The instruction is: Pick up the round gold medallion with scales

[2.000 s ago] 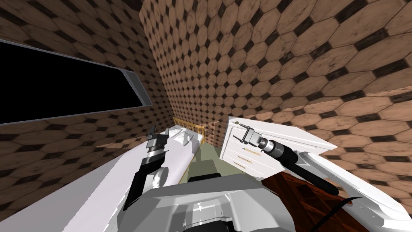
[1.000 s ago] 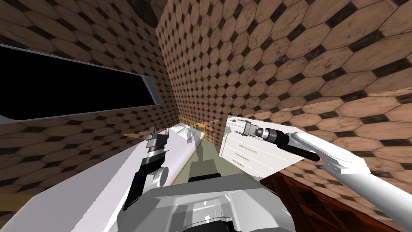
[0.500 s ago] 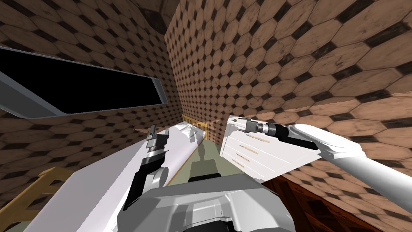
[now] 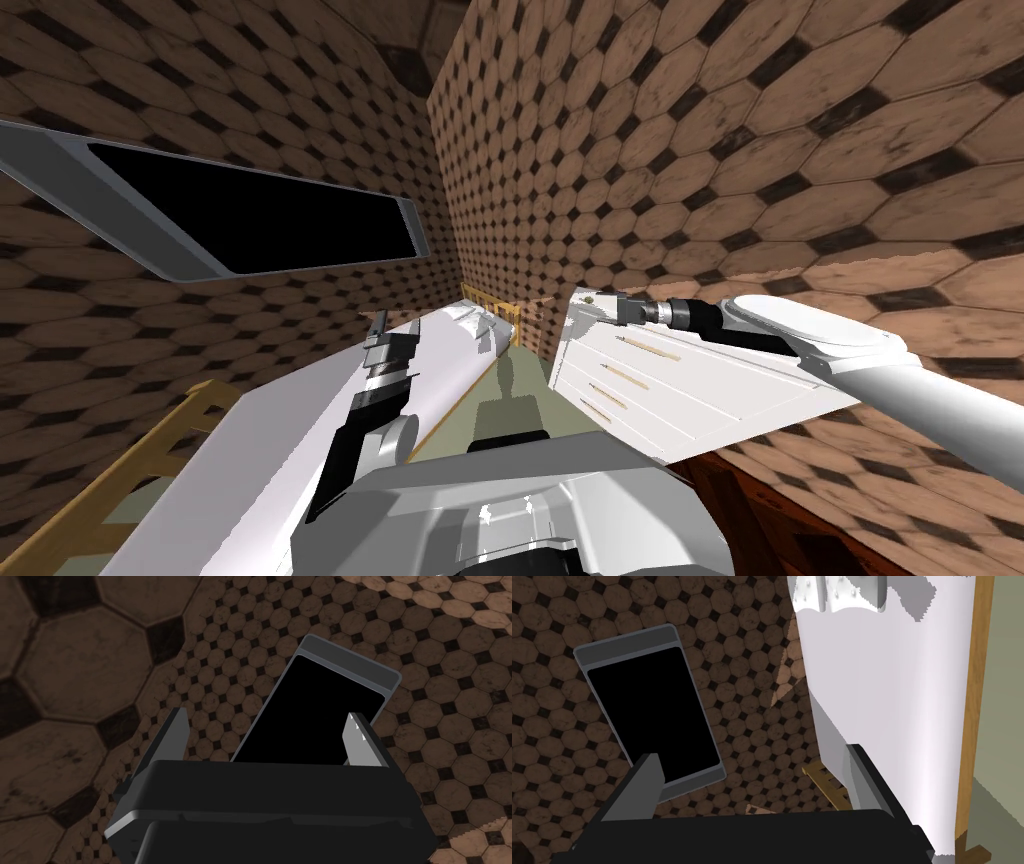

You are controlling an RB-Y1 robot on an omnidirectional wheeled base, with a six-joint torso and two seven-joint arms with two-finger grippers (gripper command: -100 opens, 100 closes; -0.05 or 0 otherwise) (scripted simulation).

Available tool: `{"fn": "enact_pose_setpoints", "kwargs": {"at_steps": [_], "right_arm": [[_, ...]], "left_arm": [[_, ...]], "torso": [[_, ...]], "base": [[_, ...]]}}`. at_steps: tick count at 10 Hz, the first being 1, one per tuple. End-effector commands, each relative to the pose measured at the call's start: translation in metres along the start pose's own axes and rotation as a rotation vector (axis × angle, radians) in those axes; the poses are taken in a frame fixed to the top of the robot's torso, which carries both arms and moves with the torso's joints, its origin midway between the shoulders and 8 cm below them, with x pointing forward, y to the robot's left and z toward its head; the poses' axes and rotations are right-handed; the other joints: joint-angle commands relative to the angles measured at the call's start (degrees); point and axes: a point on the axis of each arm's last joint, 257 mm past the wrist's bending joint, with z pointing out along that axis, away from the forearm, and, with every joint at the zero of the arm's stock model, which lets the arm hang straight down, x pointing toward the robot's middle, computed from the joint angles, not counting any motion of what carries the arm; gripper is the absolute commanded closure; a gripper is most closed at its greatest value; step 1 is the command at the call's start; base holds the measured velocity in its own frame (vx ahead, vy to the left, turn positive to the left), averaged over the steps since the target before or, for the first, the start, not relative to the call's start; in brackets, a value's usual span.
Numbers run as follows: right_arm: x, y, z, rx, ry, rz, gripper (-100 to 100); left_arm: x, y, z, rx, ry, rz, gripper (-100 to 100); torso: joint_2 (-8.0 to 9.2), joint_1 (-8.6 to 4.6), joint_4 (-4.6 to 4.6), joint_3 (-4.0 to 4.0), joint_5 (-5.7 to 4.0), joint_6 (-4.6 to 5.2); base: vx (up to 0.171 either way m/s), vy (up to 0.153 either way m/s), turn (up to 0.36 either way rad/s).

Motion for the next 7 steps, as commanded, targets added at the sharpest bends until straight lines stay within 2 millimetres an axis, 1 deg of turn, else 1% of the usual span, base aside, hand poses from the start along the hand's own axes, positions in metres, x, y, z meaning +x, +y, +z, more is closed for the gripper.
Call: {"fn": "enact_pose_setpoints", "kwargs": {"at_steps": [1,2,3,4,5,6,7], "right_arm": [[0.014,0.000,-0.006,-0.053,0.022,-0.052,-100],[0.019,0.001,-0.009,-0.053,0.034,-0.045,-100],[0.028,0.002,-0.014,-0.102,0.048,-0.090,-100],[0.034,0.004,-0.018,-0.102,0.061,-0.080,-100],[0.043,0.006,-0.024,-0.153,0.075,-0.120,-100],[0.049,0.007,-0.028,-0.152,0.088,-0.111,-100],[0.057,0.010,-0.035,-0.204,0.099,-0.146,-100]], "left_arm": [[0.000,0.000,0.000,0.000,0.000,0.000,0],[0.000,0.000,0.000,0.000,0.000,0.000,0],[0.000,0.000,0.000,0.000,0.000,0.000,0],[0.000,0.000,0.000,0.000,0.000,0.000,0],[0.000,0.000,0.000,0.000,0.000,0.000,0],[0.000,0.000,0.000,0.000,0.000,0.000,0],[0.000,0.000,0.000,0.000,0.000,0.000,0]], "torso": [[0.00,0.00,0.00,0.00,0.00,0.00],[-0.01,-0.02,-0.01,-0.01,0.01,-0.04],[-0.03,-0.01,-0.01,-0.02,0.00,0.02],[-0.06,-0.02,-0.02,-0.04,0.00,-0.04],[-0.08,0.00,-0.02,-0.04,-0.01,0.02],[-0.08,0.02,-0.03,-0.05,0.01,-0.04],[-0.09,0.03,-0.02,-0.05,0.00,0.03]], "base": [[-0.045,-0.042,0.207],[-0.036,-0.039,0.108],[-0.030,-0.042,0.205],[-0.027,-0.036,0.117],[-0.031,-0.027,0.232],[-0.025,-0.029,0.113],[-0.023,-0.035,0.178]]}}
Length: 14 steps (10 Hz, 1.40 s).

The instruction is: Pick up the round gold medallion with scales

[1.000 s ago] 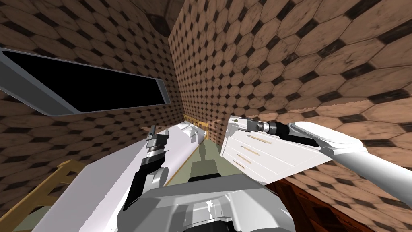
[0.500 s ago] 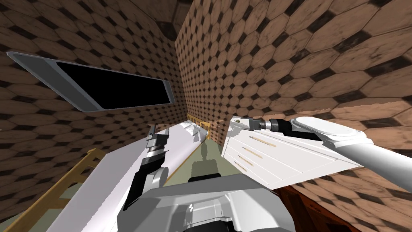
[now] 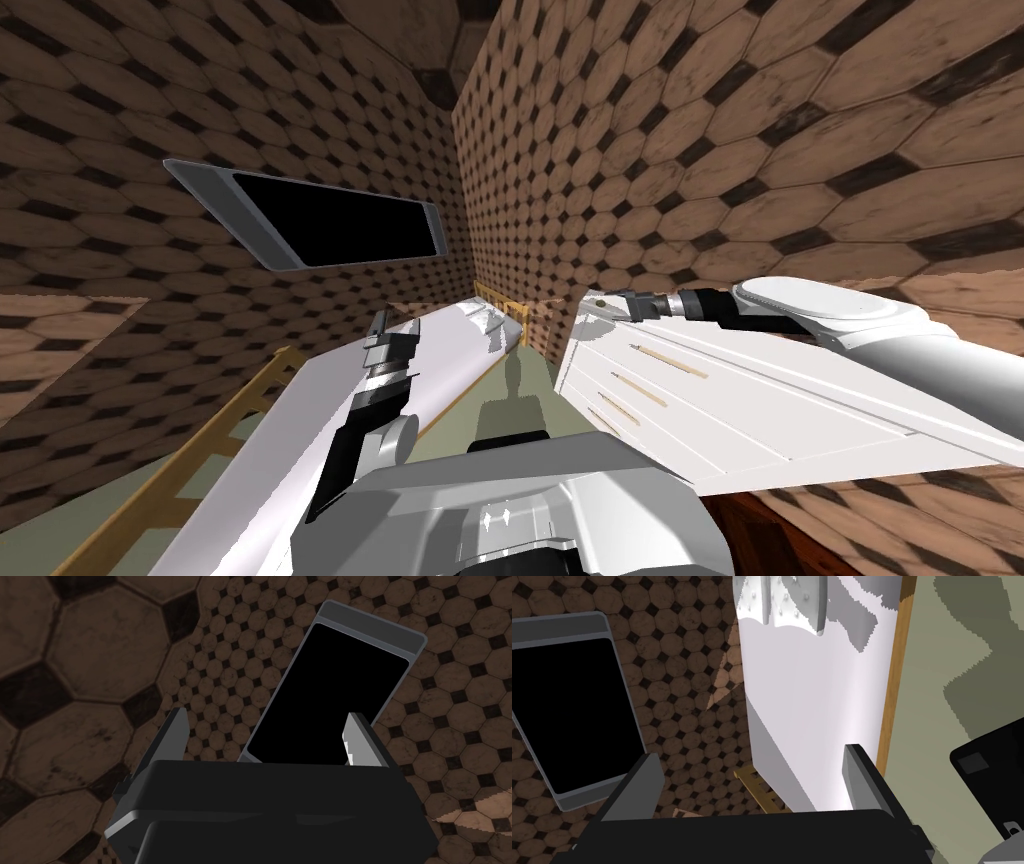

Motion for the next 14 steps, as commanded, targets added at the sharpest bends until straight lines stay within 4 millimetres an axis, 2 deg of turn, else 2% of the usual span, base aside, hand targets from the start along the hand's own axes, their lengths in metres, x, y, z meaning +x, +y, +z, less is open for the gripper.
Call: {"fn": "enact_pose_setpoints", "kwargs": {"at_steps": [1,6,9,13,14], "right_arm": [[0.010,0.006,-0.006,-0.027,0.019,-0.007,-100],[0.043,0.033,-0.035,-0.184,0.076,-0.060,-100],[0.056,0.045,-0.049,-0.236,0.101,-0.060,-100],[0.077,0.079,-0.086,-0.385,0.141,-0.060,-100],[0.077,0.079,-0.086,-0.385,0.141,-0.060,-100]], "left_arm": [[0.000,0.000,0.000,0.000,0.000,0.000,0],[0.000,0.000,0.000,0.000,0.000,0.000,0],[0.000,0.000,0.000,0.000,0.000,0.000,0],[0.000,0.000,0.000,0.000,0.000,0.000,0],[0.000,0.000,0.000,0.000,0.000,0.000,0]], "torso": [[0.00,0.00,0.00,0.00,0.00,0.00],[-0.07,-0.04,-0.01,-0.04,-0.03,0.07],[-0.10,-0.01,-0.02,-0.06,-0.01,0.02],[-0.15,-0.06,-0.03,-0.08,-0.04,0.09],[-0.17,-0.03,-0.04,-0.10,-0.02,0.04]], "base": [[-0.019,-0.036,0.113],[-0.011,-0.037,0.184],[-0.003,-0.033,0.143],[0.006,-0.045,0.205],[0.007,-0.031,0.101]]}}
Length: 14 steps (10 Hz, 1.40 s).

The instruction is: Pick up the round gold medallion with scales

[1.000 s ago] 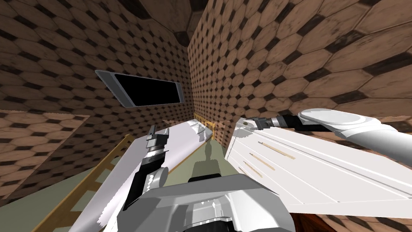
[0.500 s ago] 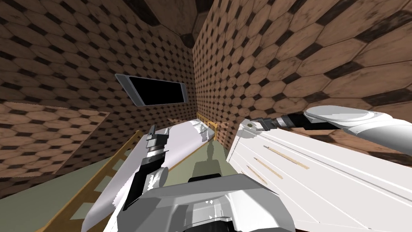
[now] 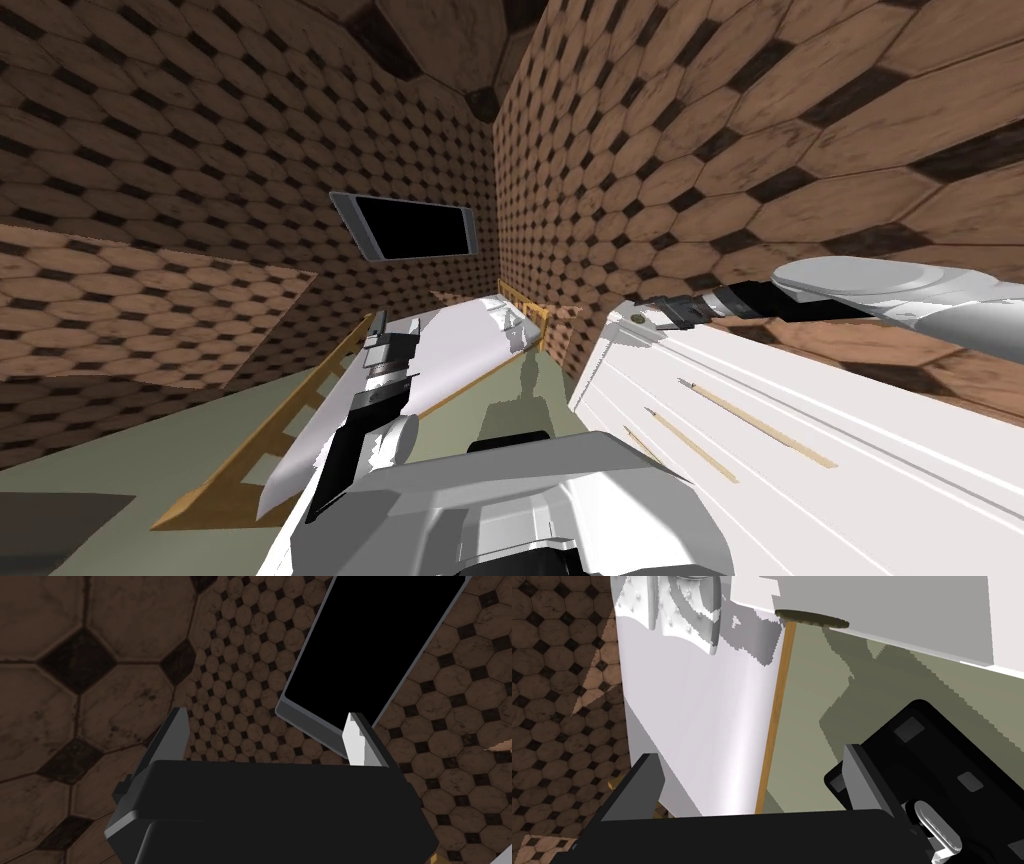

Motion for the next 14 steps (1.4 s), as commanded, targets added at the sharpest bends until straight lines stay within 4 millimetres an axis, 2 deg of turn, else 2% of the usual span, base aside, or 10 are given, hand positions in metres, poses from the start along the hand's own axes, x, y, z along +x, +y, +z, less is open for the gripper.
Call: {"fn": "enact_pose_setpoints", "kwargs": {"at_steps": [1,2,5,6,8,9,11,12,13,14], "right_arm": [[-0.001,0.003,-0.001,-0.007,0.001,0.000,-100],[0.006,0.032,-0.012,-0.098,0.006,0.003,-100],[0.010,0.047,-0.019,-0.140,0.013,0.014,-100],[0.012,0.072,-0.029,-0.211,0.012,0.028,-100],[0.012,0.072,-0.029,-0.211,0.012,0.028,-100],[0.012,0.091,-0.036,-0.261,0.007,0.042,-100],[0.012,0.088,-0.035,-0.254,0.007,0.039,-100],[0.012,0.089,-0.035,-0.255,0.006,0.039,0],[0.012,0.104,-0.028,-0.254,0.018,0.051,-100],[0.012,0.104,-0.028,-0.254,0.018,0.051,-100]], "left_arm": [[0.000,0.000,0.000,0.000,0.000,0.000,0],[0.000,0.000,0.000,0.000,0.000,0.000,0],[0.000,0.000,0.000,0.000,0.000,0.000,0],[0.000,0.000,0.000,0.000,0.000,0.000,0],[0.000,0.000,0.000,0.000,0.000,0.000,0],[0.000,0.000,0.000,0.000,0.000,0.000,0],[0.000,0.000,0.000,0.000,0.000,0.000,0],[0.000,0.000,0.000,0.000,0.000,0.000,0],[0.000,0.000,0.000,0.000,0.000,0.000,0],[0.000,0.000,0.000,0.000,0.000,0.000,0]], "torso": [[0.00,0.00,0.00,0.00,0.00,0.00],[0.03,0.06,0.01,0.02,0.01,0.02],[-0.05,-0.05,-0.02,-0.03,-0.01,-0.03],[-0.02,-0.01,0.00,-0.01,0.00,0.02],[-0.07,-0.03,-0.02,-0.04,-0.01,0.00],[-0.02,0.03,0.00,-0.01,0.00,0.04],[-0.04,0.03,-0.01,-0.02,0.00,0.00],[-0.01,0.09,0.00,-0.01,0.02,0.03],[0.01,0.13,0.01,0.01,0.03,0.03],[-0.01,0.18,0.00,-0.01,0.03,-0.01]], "base": [[0.004,-0.014,-0.001],[0.016,-0.046,0.339],[0.013,-0.047,0.157],[0.023,-0.048,0.255],[0.011,-0.034,0.074],[0.010,-0.030,0.137],[0.008,-0.022,0.069],[0.000,0.000,0.000],[0.008,0.016,0.139],[0.009,0.019,0.060]]}}
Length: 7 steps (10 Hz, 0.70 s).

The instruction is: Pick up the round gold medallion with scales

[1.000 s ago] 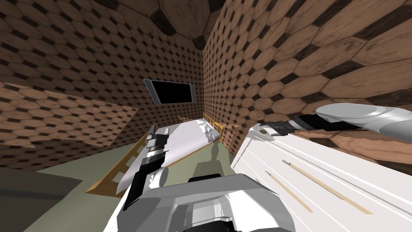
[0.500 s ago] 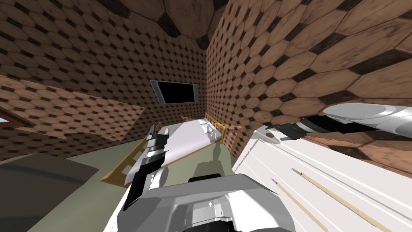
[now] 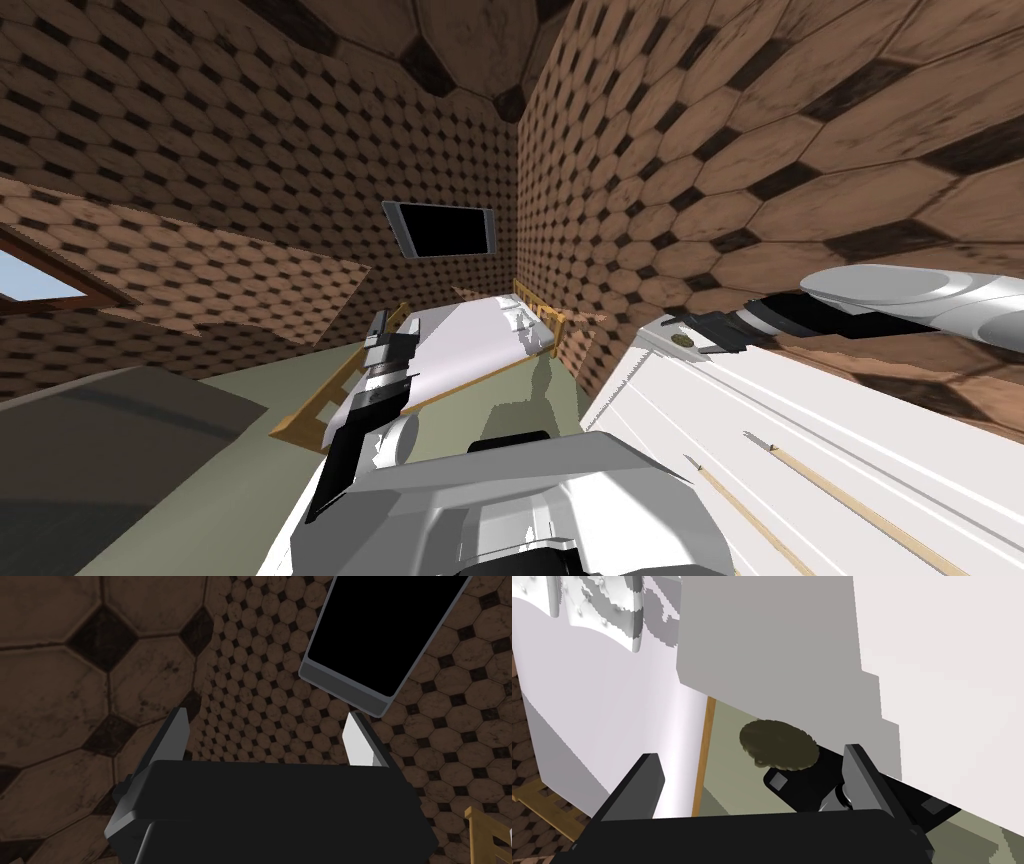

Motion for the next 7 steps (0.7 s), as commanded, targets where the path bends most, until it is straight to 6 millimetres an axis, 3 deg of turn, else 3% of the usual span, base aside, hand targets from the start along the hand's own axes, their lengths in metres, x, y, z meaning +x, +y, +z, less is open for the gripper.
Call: {"fn": "enact_pose_setpoints", "kwargs": {"at_steps": [1,2,6,7], "right_arm": [[0.0000,0.0000,0.0000,0.000,0.000,0.000,-100],[0.0004,0.0003,0.0004,0.000,0.001,0.000,100],[0.0004,0.0001,0.0002,-0.001,0.002,-0.003,100],[0.0005,0.0000,0.0001,-0.001,0.002,-0.003,0]], "left_arm": [[0.0000,0.0000,0.0000,0.000,0.000,0.000,0],[0.0000,0.0000,0.0000,0.000,0.000,0.000,0],[0.0000,0.0000,0.0000,0.000,0.000,0.000,0],[0.0000,0.0000,0.0000,0.000,0.000,0.000,0]], "torso": [[0.00,0.00,0.00,0.00,0.00,0.00],[0.02,-0.02,0.01,0.01,0.00,0.00],[0.04,-0.07,0.02,0.02,-0.04,0.03],[0.04,-0.08,0.02,0.03,-0.05,0.04]], "base": [[0.004,0.008,-0.001],[0.000,0.001,-0.010],[0.000,0.000,0.003],[0.000,0.000,0.000]]}}
